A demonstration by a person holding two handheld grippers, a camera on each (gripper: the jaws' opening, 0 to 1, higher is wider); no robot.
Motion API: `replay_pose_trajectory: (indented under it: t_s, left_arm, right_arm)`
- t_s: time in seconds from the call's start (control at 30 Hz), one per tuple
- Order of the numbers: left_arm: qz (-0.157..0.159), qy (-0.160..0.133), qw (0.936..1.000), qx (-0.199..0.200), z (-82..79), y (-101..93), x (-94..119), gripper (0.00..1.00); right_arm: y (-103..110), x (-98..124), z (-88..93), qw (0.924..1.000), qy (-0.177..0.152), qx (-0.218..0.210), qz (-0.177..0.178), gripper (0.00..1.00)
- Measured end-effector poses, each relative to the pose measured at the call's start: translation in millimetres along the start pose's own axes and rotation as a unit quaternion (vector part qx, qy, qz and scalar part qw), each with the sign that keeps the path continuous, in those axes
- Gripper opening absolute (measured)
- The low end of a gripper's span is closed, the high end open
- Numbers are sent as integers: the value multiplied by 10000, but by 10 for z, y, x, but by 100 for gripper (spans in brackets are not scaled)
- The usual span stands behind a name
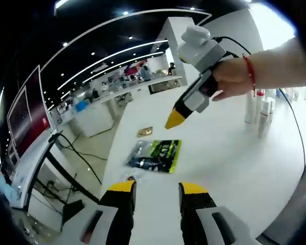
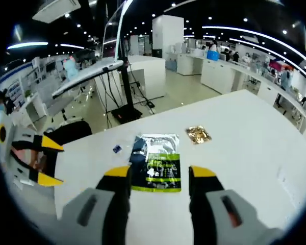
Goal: Arrange the skincare products in the storage area until every visible bottle or jar stands upright without overlapping.
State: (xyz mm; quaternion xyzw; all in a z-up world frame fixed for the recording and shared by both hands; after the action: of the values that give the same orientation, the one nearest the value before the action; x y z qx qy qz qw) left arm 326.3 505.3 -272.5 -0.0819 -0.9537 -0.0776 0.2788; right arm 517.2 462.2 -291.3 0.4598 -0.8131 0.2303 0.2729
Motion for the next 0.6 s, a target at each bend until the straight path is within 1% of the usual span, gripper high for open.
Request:
replay_pose_trajectory:
  t_s: [0.07, 0.13, 0.17, 0.23, 0.3, 0.37, 0.47, 0.53, 0.6]
  left_arm:
    - [7, -12, 10000, 72, 8, 7, 0, 35]
    - [23, 8, 9999, 133, 23, 11, -6, 34]
    - [31, 23, 9999, 150, 30, 12, -10, 34]
    - [30, 47, 9998, 185, 43, 18, -11, 34]
    - [33, 53, 9998, 198, 47, 29, -26, 34]
    - [42, 53, 9997, 248, 61, 41, -25, 34]
    - [71, 58, 9994, 330, 83, 45, -21, 34]
    - [102, 34, 9991, 405, 88, 44, -13, 33]
    - [171, -28, 9984, 538, 85, 36, -6, 33]
  right_arm:
    - [-73, -164, 47, 9998, 177, 40, 50, 45]
    - [-105, -319, 105, 9993, 366, 81, 20, 43]
    - [-106, -351, 115, 9992, 397, 101, 0, 42]
    - [-116, -483, 195, 9973, 624, 369, -85, 42]
    - [-144, -599, 257, 9957, 793, 469, -74, 41]
    - [-153, -684, 274, 9952, 847, 470, -159, 39]
    - [-155, -714, 299, 9950, 887, 431, -187, 36]
    - [-166, -776, 317, 9940, 979, 452, -202, 36]
    - [-116, -822, 305, 9931, 983, 516, -382, 35]
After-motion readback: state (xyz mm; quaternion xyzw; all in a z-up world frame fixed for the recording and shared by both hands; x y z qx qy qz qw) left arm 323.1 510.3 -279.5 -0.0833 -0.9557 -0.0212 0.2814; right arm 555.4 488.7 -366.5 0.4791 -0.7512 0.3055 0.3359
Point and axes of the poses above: the point that each gripper's makers call its tool centre point, and the gripper's own axes: x roughly backward along the fingers, y roughly to its left, z roughly out of its underside, the point moved 3 cm from there along x, roughly backward along the fingers, and after that the axes turned 13 degrees about z, right-handed, at the moved point
